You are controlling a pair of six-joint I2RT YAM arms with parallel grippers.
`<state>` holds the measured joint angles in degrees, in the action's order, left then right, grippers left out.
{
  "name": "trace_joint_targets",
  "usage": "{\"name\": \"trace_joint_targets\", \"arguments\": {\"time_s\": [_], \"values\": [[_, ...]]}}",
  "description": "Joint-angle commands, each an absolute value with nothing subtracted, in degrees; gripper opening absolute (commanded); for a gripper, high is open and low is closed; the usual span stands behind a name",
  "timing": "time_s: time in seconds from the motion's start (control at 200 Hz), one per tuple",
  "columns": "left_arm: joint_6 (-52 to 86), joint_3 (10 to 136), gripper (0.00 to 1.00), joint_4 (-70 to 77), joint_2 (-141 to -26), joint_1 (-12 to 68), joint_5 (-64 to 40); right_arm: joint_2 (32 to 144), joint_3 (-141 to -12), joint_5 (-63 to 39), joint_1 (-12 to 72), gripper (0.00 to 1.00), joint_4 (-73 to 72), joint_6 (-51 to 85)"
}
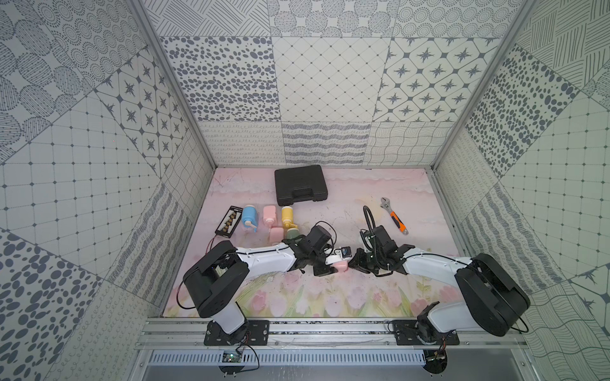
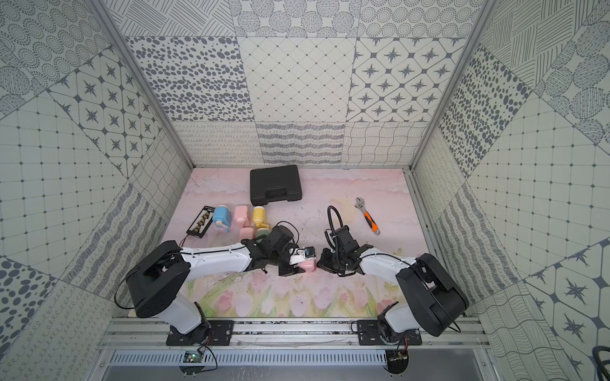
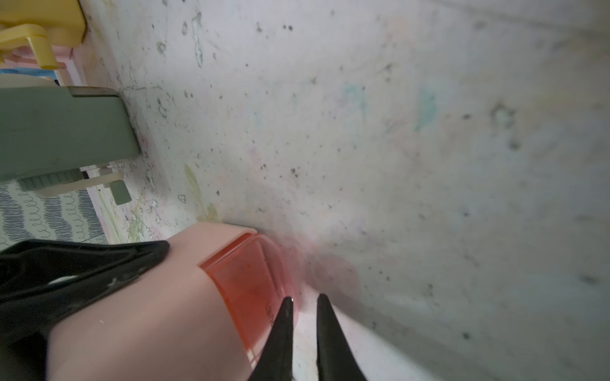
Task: Put the tray back into the pencil sharpener
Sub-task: Close the container of the pencil sharpener, then place the pencil sharpener at the center of the board.
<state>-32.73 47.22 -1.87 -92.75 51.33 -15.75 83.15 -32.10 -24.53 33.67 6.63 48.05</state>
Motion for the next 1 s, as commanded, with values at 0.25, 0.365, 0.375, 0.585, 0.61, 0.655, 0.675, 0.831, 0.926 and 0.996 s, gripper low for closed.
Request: {"name": "trace_joint_targets", "arguments": {"time_s": [0.25,0.365,0.375,0.585,0.61,0.655,0.675,0.831,0.926,0.996], "values": [[-25.3,47.5,0.33,2.8,-92.6,51.2,-11.5,77.3,-29.8,-23.2,32.5,0.18,3.9,50.1],[-18.7,47.1,0.28,4.8,-90.1,55.5,-5.3,66.3,-29.0,-13.1,31.5,0.18,12.3,49.8],[-18.4,47.2,0.28,5.0,-90.0,56.2,-4.4,65.5,-28.9,-12.5,31.4,0.18,12.9,49.8],[3.4,54.2,0.27,-2.5,-91.5,61.1,12.4,54.0,-28.0,-5.8,28.3,0.18,23.1,50.1],[6.1,55.0,0.26,-3.9,-91.5,61.2,13.9,53.2,-27.9,-5.4,28.2,0.18,23.8,50.1],[11.3,56.5,0.22,-7.2,-91.8,61.3,17.0,52.2,-27.9,-4.8,28.1,0.18,24.7,50.3],[12.9,57.2,0.2,-8.5,-91.9,61.3,17.9,51.9,-27.9,-4.6,28.1,0.18,25.0,50.4],[27.0,62.6,0.11,-21.3,-93.8,61.5,27.0,51.8,-28.5,-3.9,28.1,0.18,25.9,50.7],[34.6,66.1,0.07,-29.4,-95.6,61.5,31.5,53.2,-29.1,-4.1,28.1,0.18,25.6,50.6],[38.3,67.4,0.07,-32.6,-97.2,61.4,33.8,54.1,-29.4,-4.6,28.1,0.18,25.3,50.4]]}}
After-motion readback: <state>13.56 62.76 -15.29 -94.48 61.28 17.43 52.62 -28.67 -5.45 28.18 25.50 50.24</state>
